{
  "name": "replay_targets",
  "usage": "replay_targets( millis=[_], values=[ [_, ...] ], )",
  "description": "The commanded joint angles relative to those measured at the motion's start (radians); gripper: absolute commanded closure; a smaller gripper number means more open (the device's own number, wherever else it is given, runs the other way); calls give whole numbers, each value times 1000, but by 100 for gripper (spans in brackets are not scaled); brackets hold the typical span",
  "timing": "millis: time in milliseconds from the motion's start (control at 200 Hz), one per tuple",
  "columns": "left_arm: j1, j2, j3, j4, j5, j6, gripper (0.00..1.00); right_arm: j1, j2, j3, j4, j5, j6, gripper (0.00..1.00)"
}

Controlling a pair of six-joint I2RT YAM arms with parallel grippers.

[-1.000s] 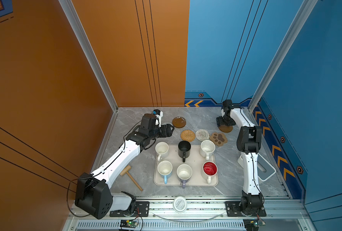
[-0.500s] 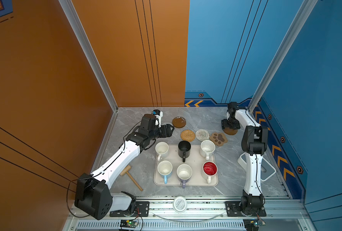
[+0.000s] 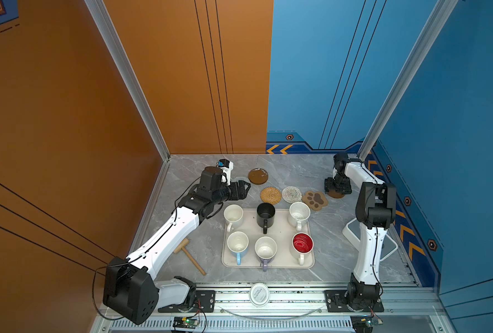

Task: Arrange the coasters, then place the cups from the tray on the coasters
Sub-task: 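Center the right gripper above the plain brown wooden coaster, then raise the right gripper while the left gripper reaches toward the glossy brown coaster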

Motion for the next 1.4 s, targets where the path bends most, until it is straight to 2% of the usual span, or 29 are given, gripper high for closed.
replay_targets(
  millis=[0,225,400,631,806,881,1146,1392],
  values=[
    [9,-33,-15,22,25,5,19,-9,-15,-65,-35,-42,34,21],
    [8,-53,-15,22,21,2,19,-7,-90,0,-20,-71,47,21],
    [9,-48,-15,22,12,-3,19,-3,-52,116,-17,-100,50,23],
    [8,-24,8,22,-4,-14,19,0,79,299,-21,-122,51,38],
    [1,2,20,22,-22,-42,19,-11,194,438,-40,-181,53,54],
    [-10,9,26,22,-30,-44,19,-12,232,477,-44,-186,54,57],
    [-33,14,41,22,-55,-40,20,-18,286,533,-43,-176,47,59],
    [-40,3,40,23,-64,-42,20,-25,295,508,-57,-165,28,61]
  ],
)
